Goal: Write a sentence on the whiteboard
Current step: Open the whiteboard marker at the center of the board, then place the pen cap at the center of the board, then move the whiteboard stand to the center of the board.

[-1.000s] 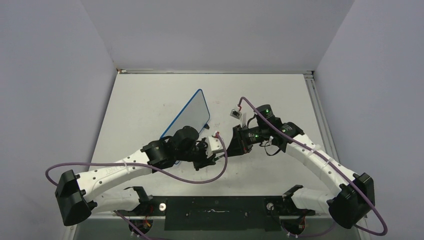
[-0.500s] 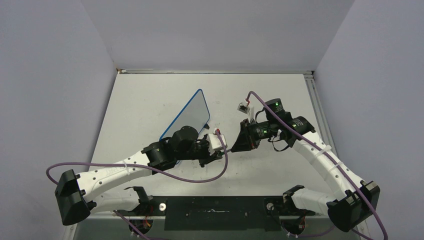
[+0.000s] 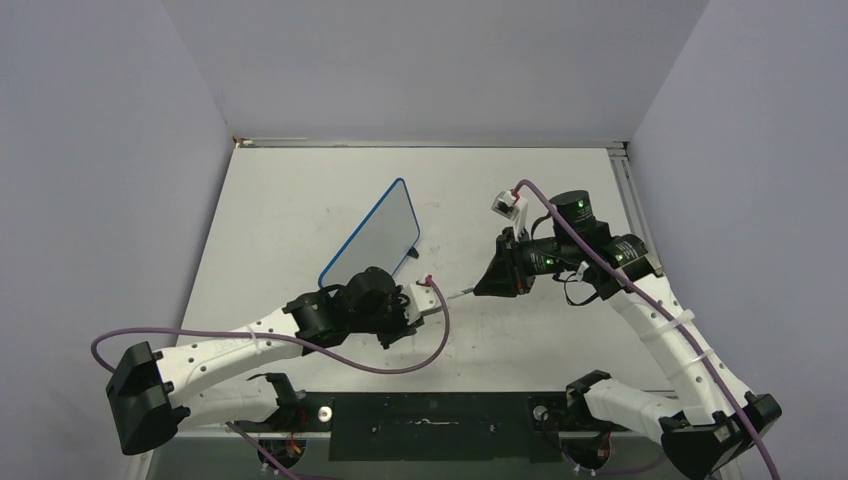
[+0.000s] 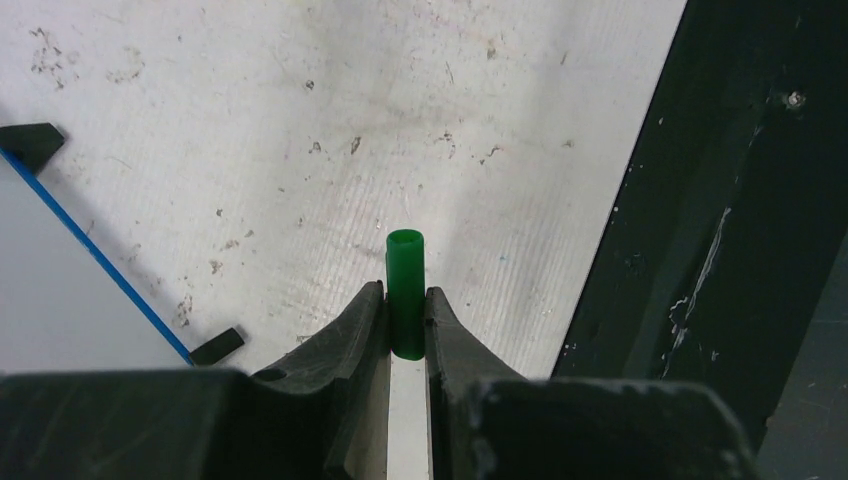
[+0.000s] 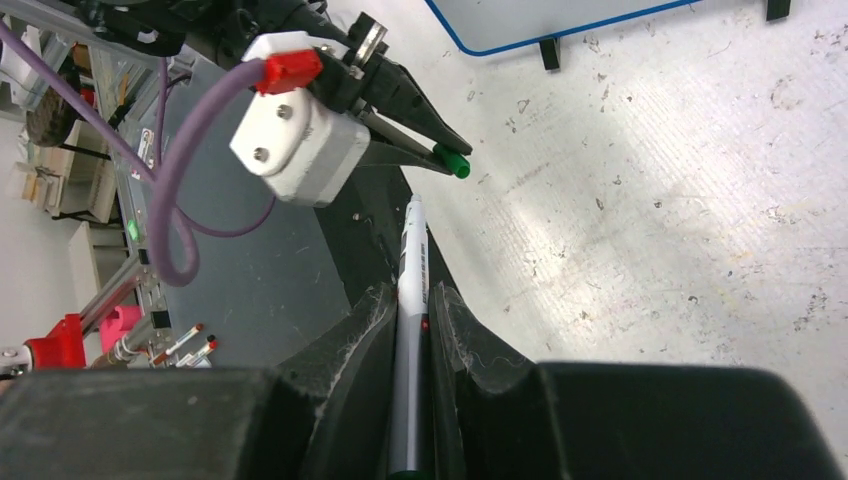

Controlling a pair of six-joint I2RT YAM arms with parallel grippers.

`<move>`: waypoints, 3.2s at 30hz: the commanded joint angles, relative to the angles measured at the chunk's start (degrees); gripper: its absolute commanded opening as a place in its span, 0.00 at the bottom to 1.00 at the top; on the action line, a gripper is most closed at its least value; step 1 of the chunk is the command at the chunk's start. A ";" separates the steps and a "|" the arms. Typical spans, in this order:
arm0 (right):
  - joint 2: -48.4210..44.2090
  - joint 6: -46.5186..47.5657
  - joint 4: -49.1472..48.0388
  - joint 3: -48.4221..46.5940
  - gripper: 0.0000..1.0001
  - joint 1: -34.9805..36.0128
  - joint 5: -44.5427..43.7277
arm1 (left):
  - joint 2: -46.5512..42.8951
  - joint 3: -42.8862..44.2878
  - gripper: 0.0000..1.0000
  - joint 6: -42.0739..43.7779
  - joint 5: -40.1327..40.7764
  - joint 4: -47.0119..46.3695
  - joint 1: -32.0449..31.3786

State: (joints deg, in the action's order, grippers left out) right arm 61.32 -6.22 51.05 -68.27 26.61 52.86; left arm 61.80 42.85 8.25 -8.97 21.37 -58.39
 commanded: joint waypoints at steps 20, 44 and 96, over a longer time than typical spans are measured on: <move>-8.20 -8.53 -18.55 11.07 0.05 -0.10 -22.54 | 1.14 -3.41 0.01 -28.43 8.99 -16.82 -2.51; -18.09 -10.94 -27.78 21.67 0.05 0.37 -39.70 | 26.54 6.32 0.45 -35.98 23.05 -14.75 -10.16; -21.32 -12.01 -36.51 27.22 0.05 0.37 -36.51 | 28.85 -4.12 0.45 -72.07 60.33 -3.17 -0.85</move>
State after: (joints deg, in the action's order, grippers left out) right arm 41.08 -17.41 18.02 -41.39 26.70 15.79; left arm 89.08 39.11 -64.88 49.12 19.88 -60.38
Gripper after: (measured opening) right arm 0.151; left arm 0.459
